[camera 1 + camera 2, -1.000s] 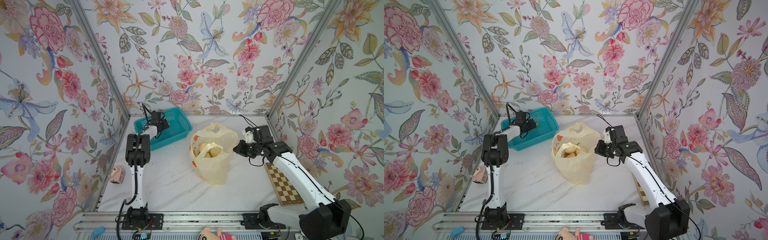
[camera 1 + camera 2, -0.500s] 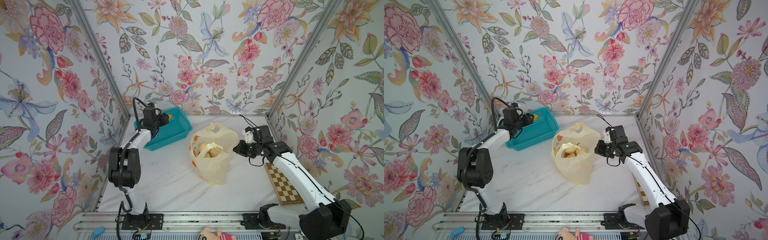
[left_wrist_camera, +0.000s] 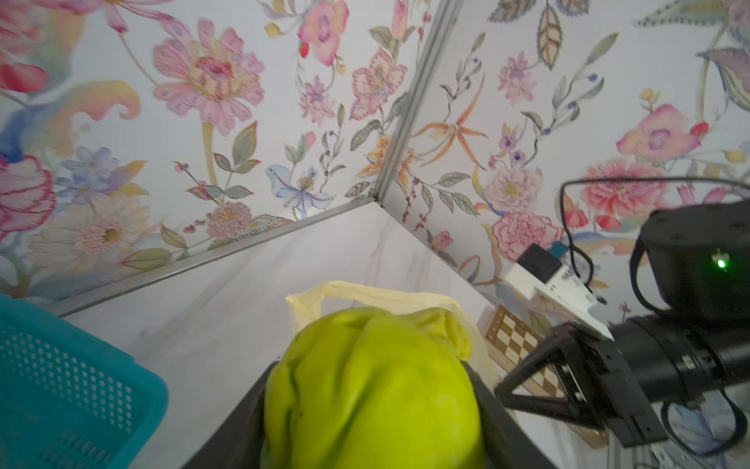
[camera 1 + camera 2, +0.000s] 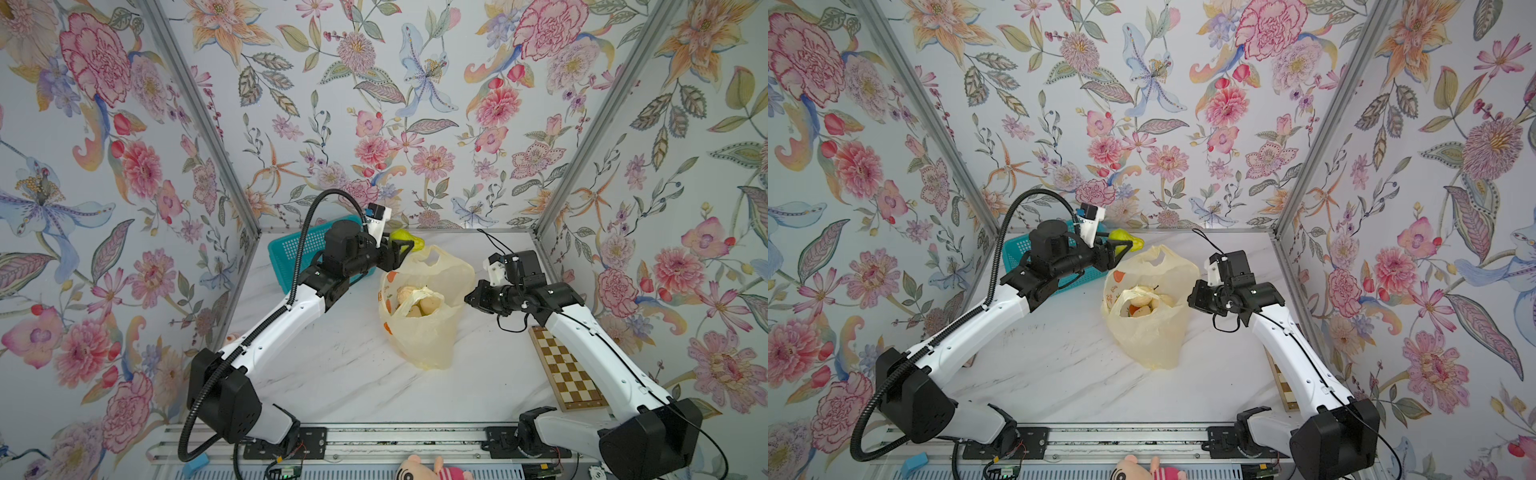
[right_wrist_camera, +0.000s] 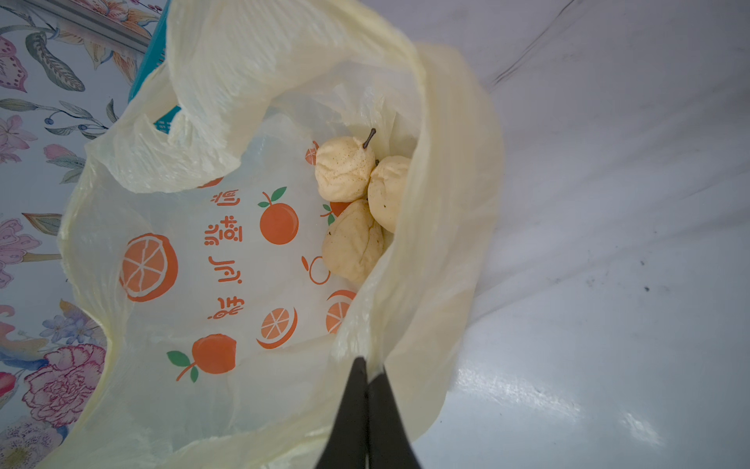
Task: Place the pears into plastic bags & tie knots
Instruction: Place the pear in the plastic bag.
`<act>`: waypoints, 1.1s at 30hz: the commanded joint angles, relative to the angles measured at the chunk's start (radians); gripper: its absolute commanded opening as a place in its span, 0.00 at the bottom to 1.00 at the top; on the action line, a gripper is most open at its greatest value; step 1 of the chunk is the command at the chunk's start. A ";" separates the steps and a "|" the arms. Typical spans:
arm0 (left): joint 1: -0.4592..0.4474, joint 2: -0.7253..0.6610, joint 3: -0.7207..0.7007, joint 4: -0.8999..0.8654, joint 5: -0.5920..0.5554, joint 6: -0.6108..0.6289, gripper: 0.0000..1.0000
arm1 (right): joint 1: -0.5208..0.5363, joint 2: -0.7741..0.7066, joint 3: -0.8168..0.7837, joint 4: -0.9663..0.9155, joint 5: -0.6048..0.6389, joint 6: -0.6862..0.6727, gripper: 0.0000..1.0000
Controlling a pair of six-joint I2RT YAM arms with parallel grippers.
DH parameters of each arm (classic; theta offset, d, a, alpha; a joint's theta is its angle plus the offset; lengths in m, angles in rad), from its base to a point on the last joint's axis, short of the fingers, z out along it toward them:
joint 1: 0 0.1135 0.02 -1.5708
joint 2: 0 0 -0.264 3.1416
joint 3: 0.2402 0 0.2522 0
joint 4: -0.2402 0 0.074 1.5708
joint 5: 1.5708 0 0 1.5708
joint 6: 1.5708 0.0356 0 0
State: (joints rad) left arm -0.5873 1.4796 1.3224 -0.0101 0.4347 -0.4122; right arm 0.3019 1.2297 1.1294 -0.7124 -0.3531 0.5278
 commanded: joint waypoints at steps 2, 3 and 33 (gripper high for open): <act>-0.057 0.044 -0.005 -0.111 -0.044 0.083 0.61 | 0.009 -0.014 -0.005 0.010 -0.011 -0.018 0.00; -0.066 0.055 -0.013 -0.110 -0.041 0.083 0.62 | 0.009 -0.013 -0.006 0.009 -0.012 -0.018 0.00; -0.109 -0.077 0.063 -0.211 -0.084 0.145 0.83 | 0.010 -0.079 0.040 0.010 -0.027 -0.073 0.36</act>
State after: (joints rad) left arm -0.6903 1.4120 1.3838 -0.2005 0.3817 -0.2913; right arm 0.3073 1.1820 1.1255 -0.7105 -0.3653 0.5045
